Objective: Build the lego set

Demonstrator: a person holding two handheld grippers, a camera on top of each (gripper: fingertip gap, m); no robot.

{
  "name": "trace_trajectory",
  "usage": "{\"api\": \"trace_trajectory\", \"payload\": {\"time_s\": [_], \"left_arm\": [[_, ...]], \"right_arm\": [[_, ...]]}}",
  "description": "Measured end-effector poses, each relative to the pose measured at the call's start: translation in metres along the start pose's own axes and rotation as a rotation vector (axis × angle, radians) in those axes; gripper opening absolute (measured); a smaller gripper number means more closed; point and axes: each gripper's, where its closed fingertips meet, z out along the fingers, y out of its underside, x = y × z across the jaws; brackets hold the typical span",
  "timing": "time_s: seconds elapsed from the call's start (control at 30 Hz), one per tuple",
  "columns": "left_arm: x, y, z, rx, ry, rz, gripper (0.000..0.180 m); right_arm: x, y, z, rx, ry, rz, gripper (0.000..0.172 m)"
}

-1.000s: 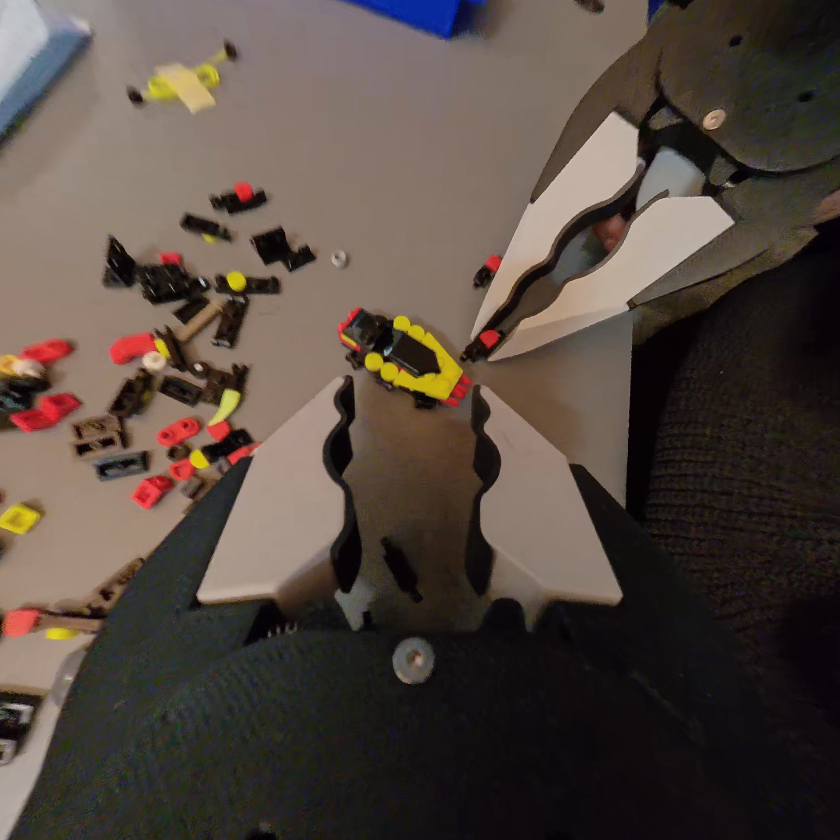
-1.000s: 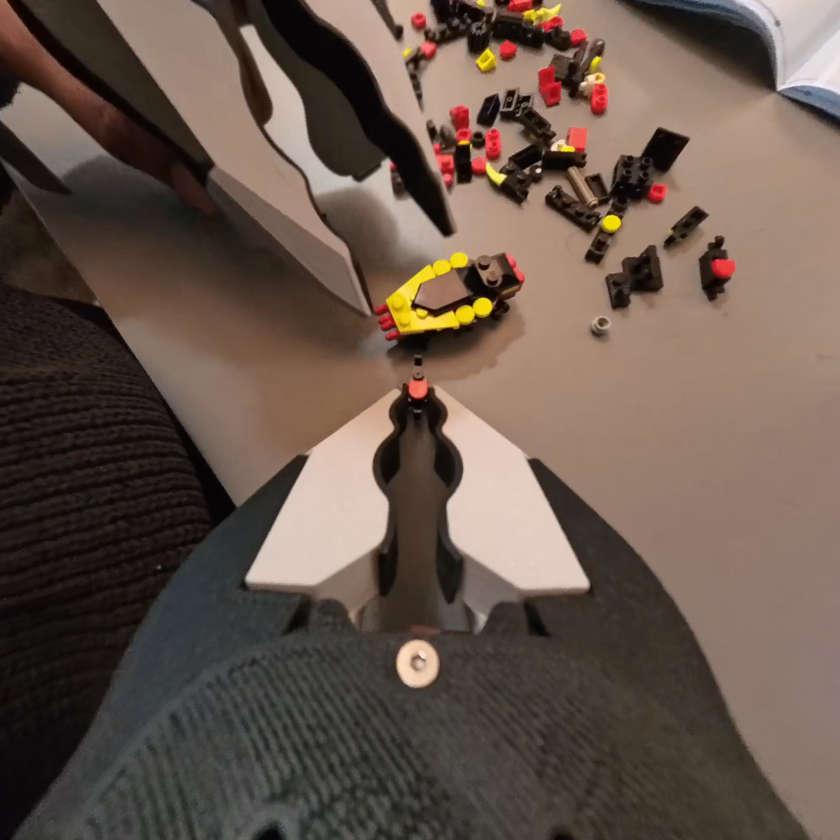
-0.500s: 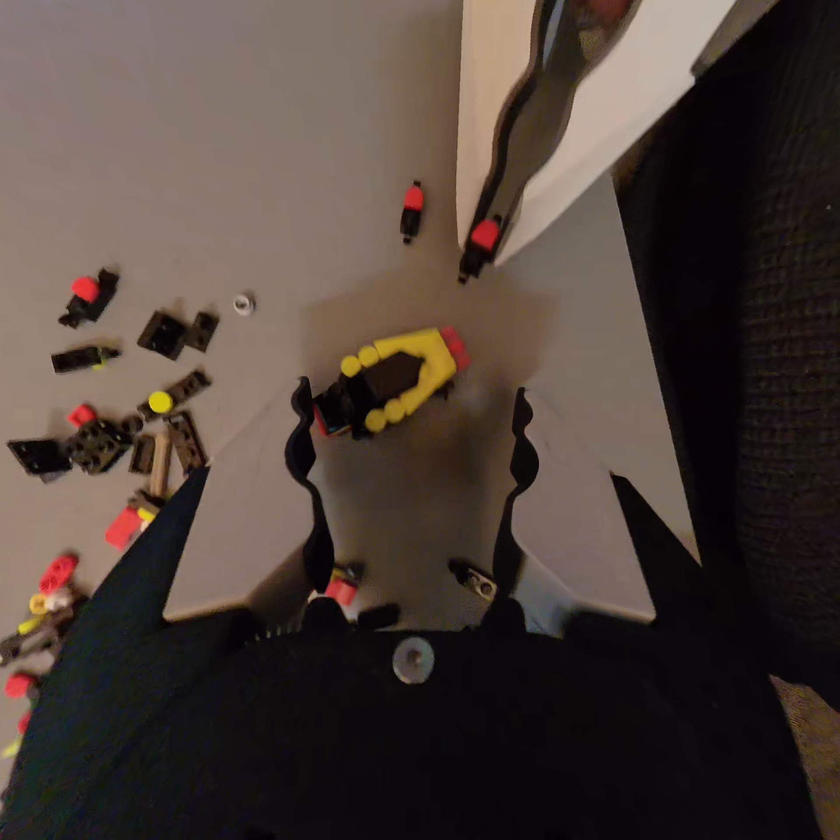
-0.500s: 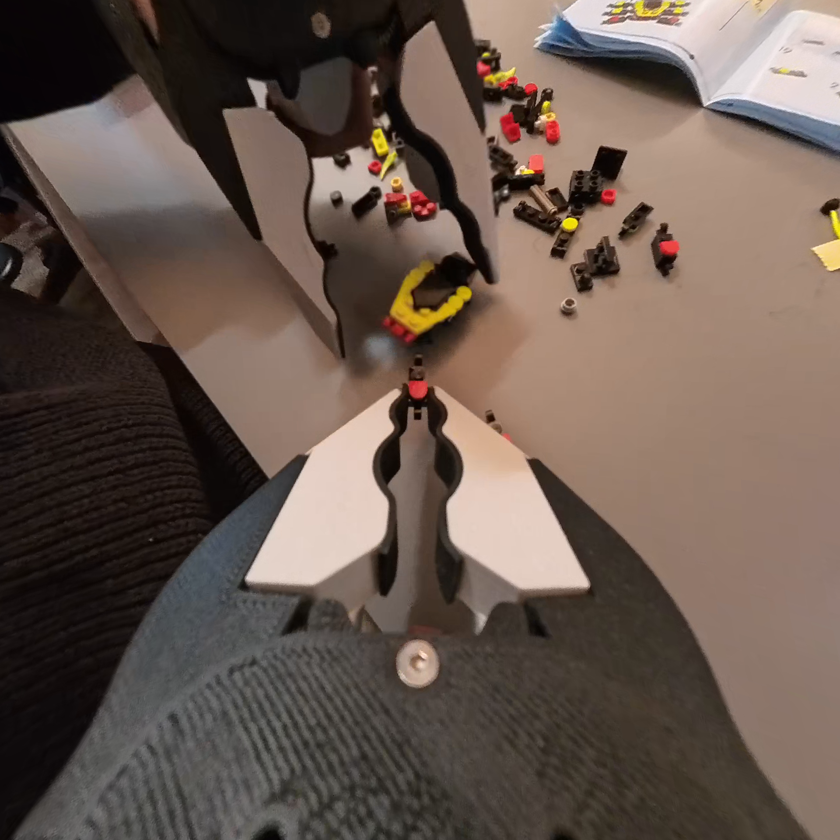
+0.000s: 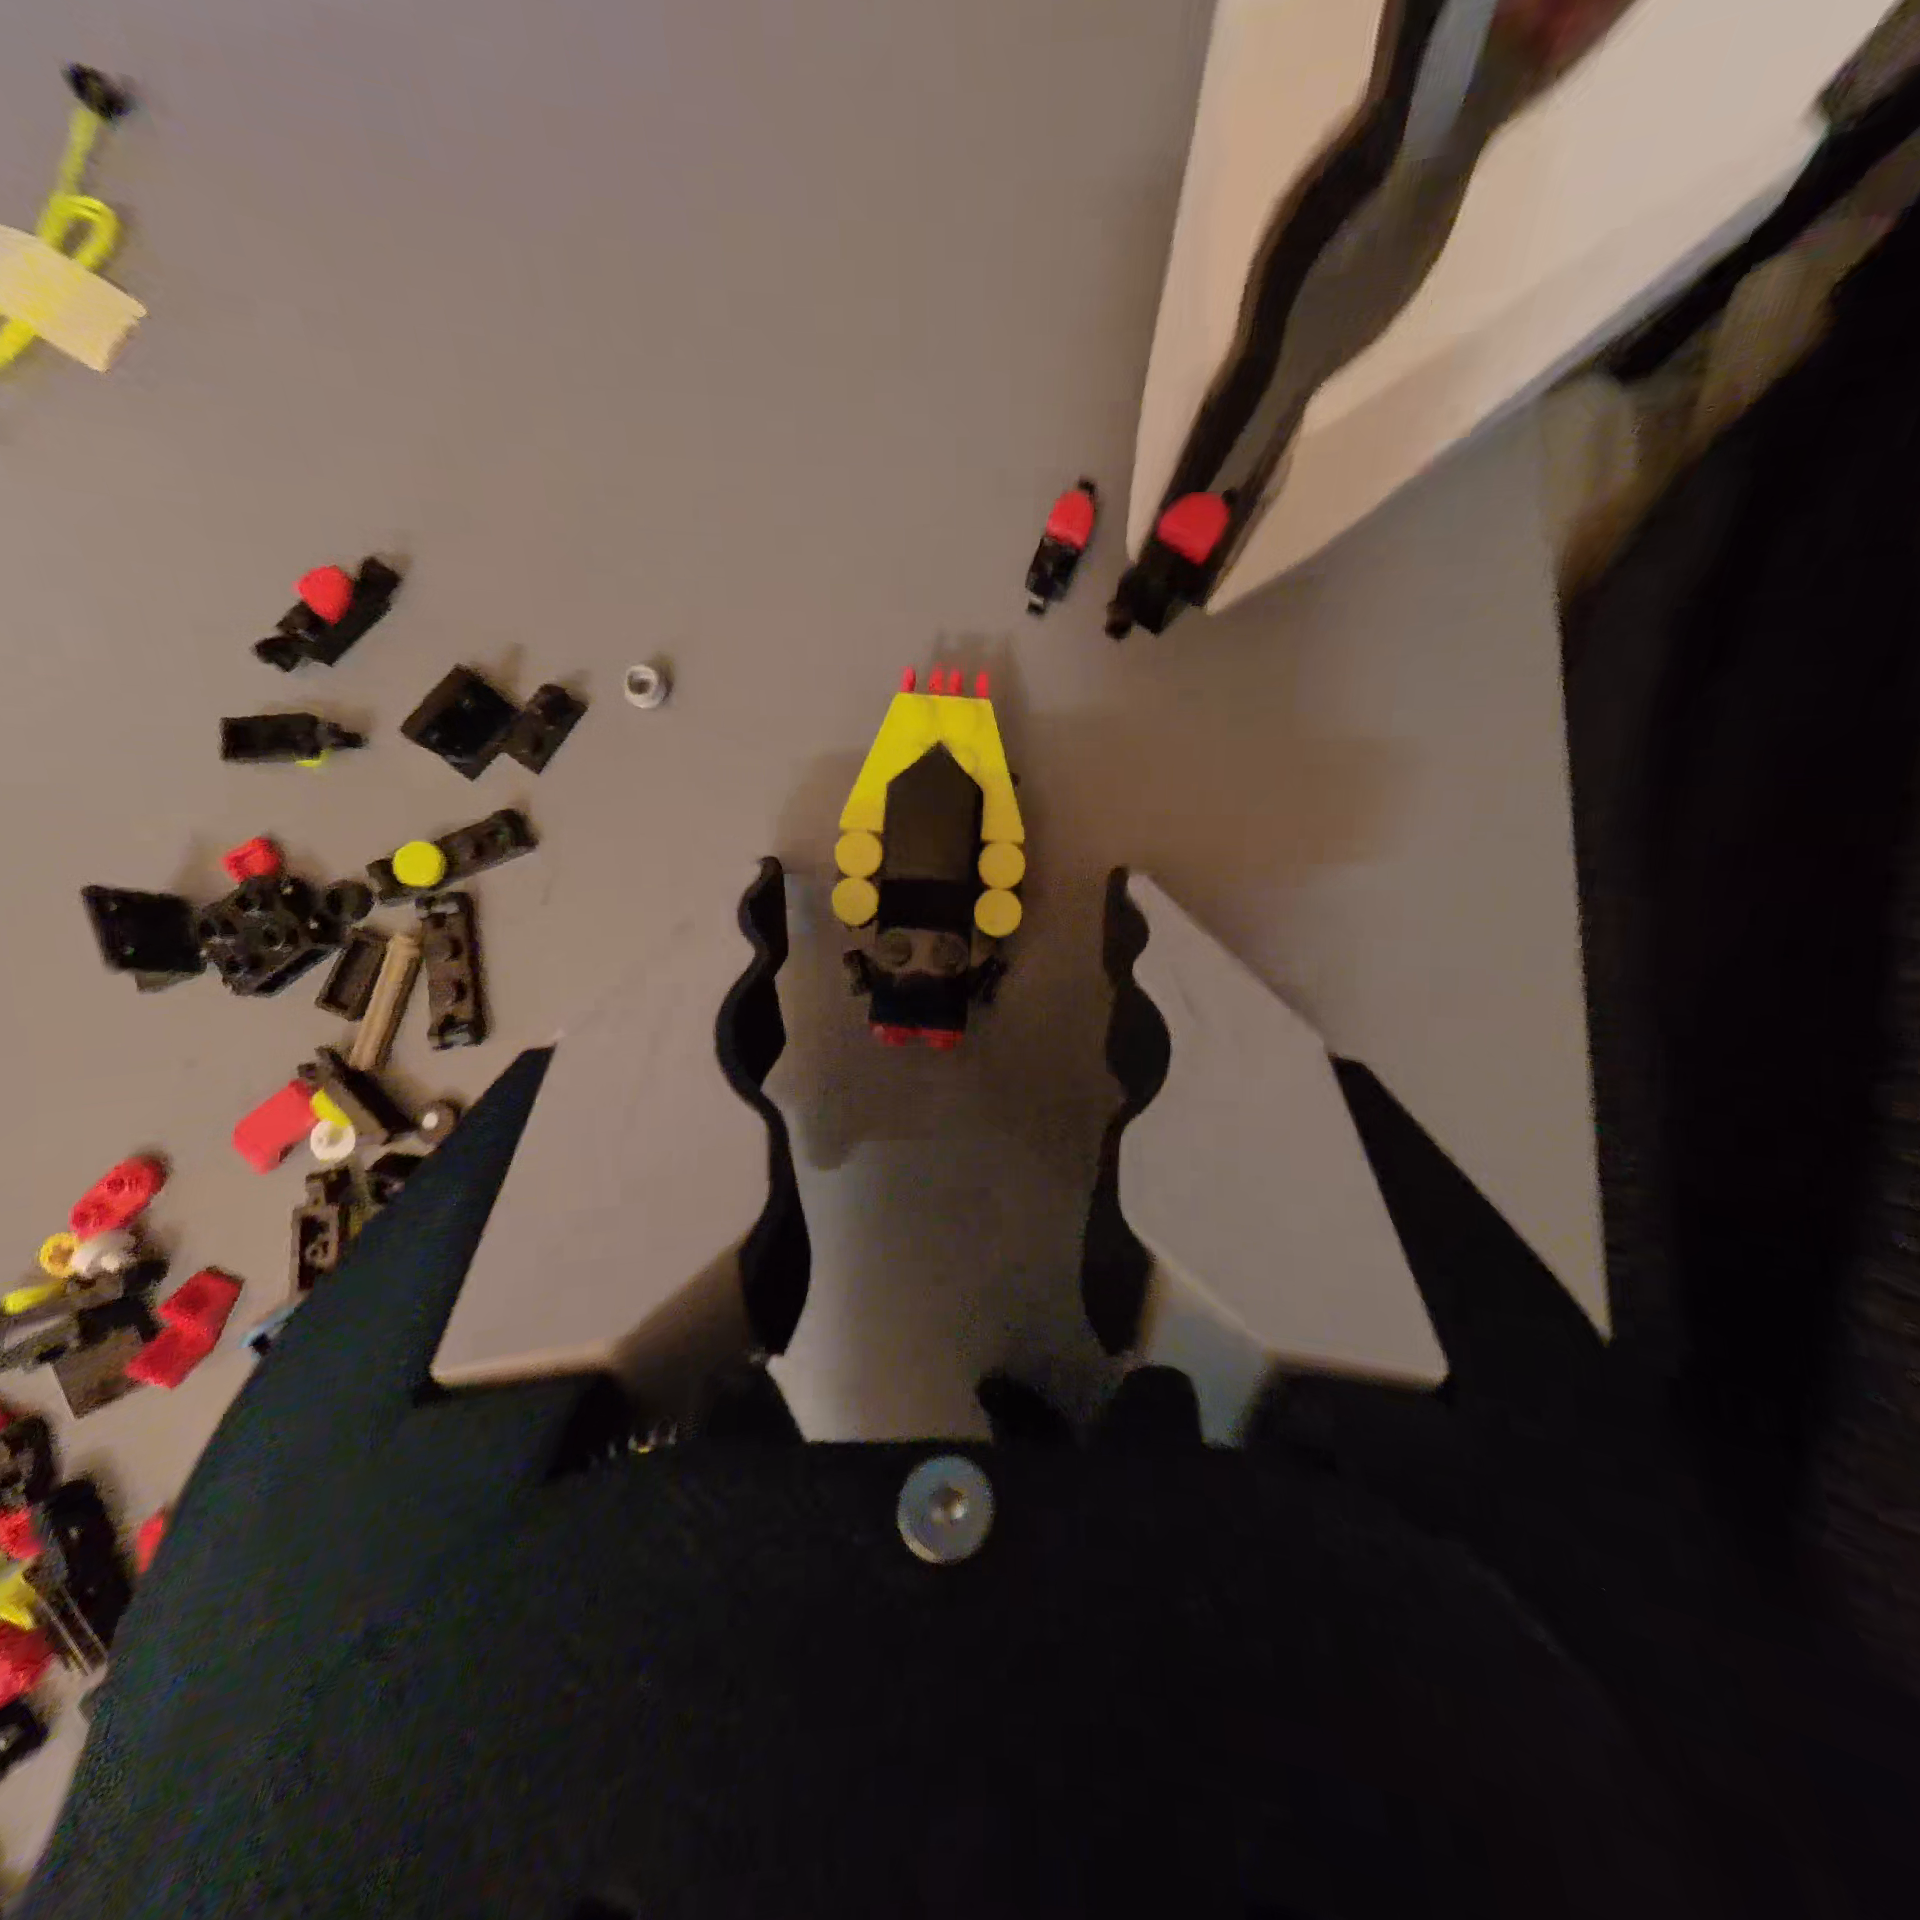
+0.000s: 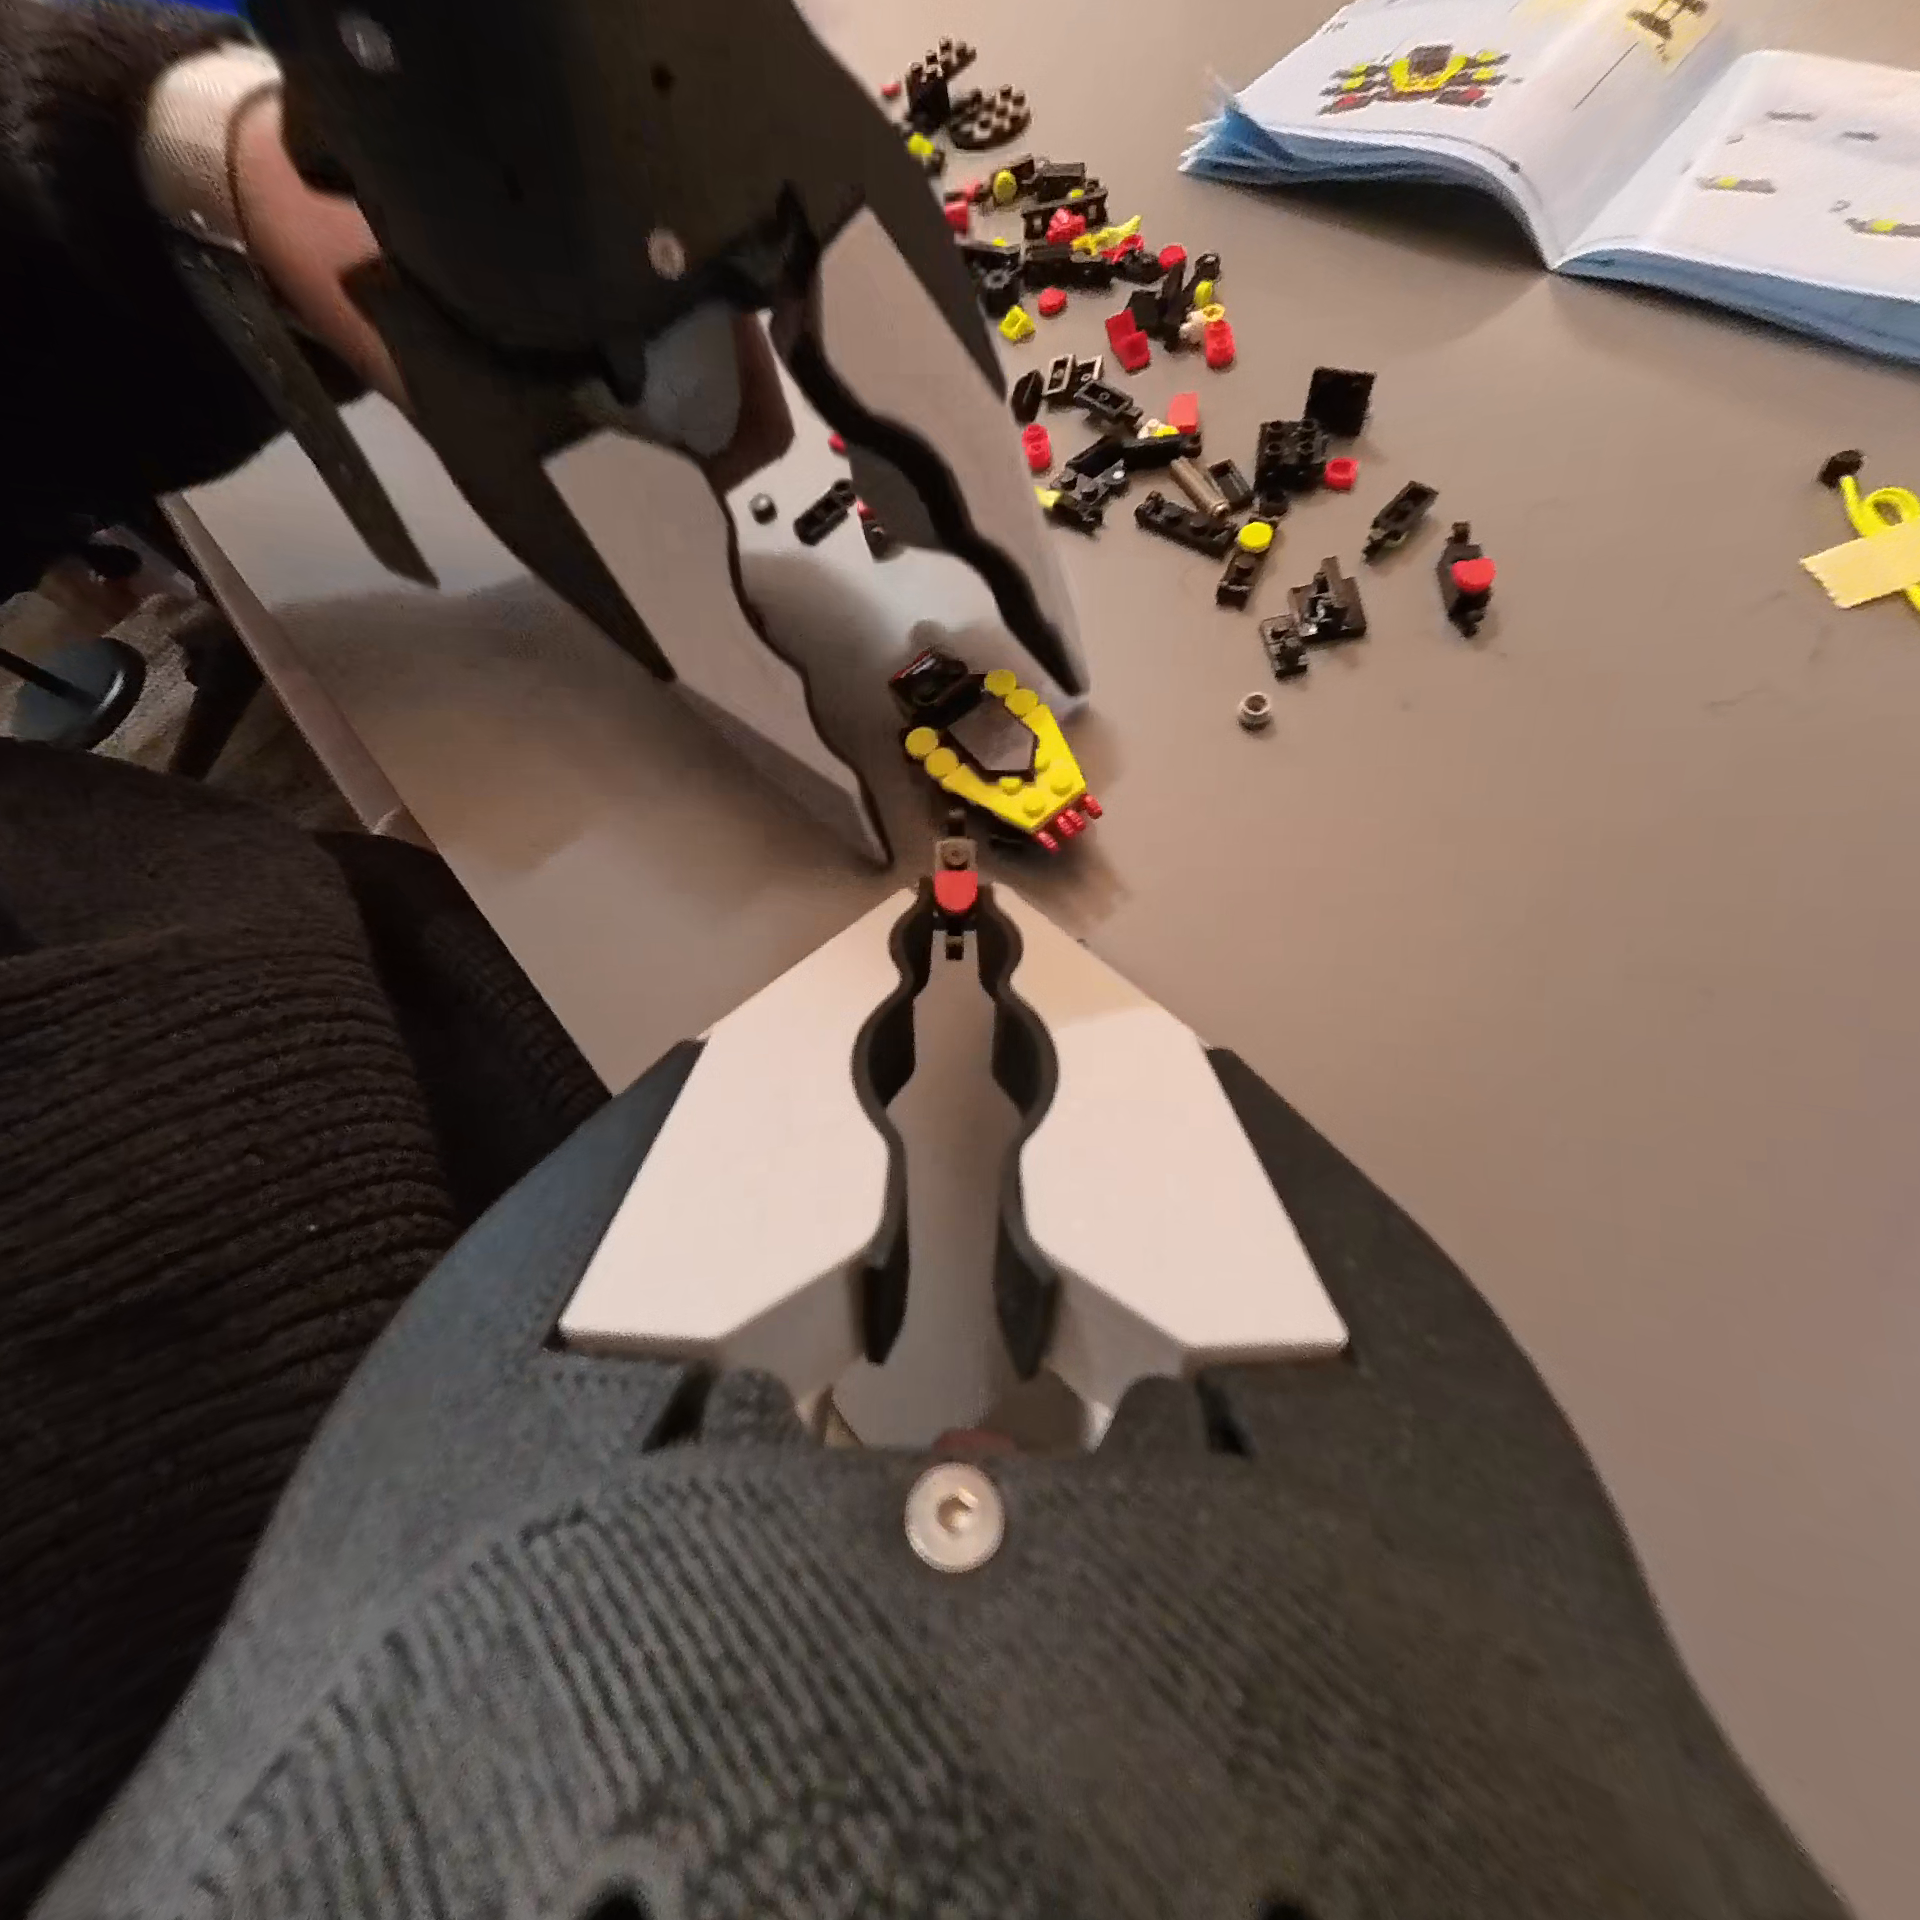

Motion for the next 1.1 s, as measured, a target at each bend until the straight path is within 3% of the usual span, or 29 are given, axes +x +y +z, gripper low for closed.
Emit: {"api": "trace_trajectory", "payload": {"time_s": [0.03,0.13,0.23,0.33,0.4,0.53,0.7,1.1], "left_arm": [[0.001,-0.001,0.002,0.005,0.001,0.010,0.061],[0.001,-0.002,0.001,0.026,0.005,-0.005,0.035],[0.003,0.002,-0.005,0.050,0.035,-0.041,0.034],[0.009,-0.004,-0.016,0.148,0.139,-0.228,0.034],[0.007,-0.010,-0.024,0.227,0.176,-0.434,0.034],[0.007,-0.015,-0.033,0.332,0.188,-0.720,0.034],[0.004,-0.013,-0.032,0.338,0.084,-0.690,0.034],[0.011,-0.003,-0.014,0.273,0.033,-0.653,0.034]], "right_arm": [[0.001,0.000,-0.001,0.001,0.004,0.001,0.006],[0.006,0.001,-0.002,-0.004,0.018,-0.006,0.006],[0.010,0.000,-0.005,-0.002,0.002,-0.005,0.006],[0.002,-0.004,-0.010,0.031,-0.118,0.072,0.006],[-0.003,-0.009,-0.011,0.060,-0.167,0.121,0.006],[-0.005,-0.004,0.001,0.008,-0.079,0.019,0.006],[-0.013,0.000,0.015,-0.042,-0.006,-0.060,0.006],[-0.005,0.018,0.032,-0.127,0.053,-0.045,0.006]]}}
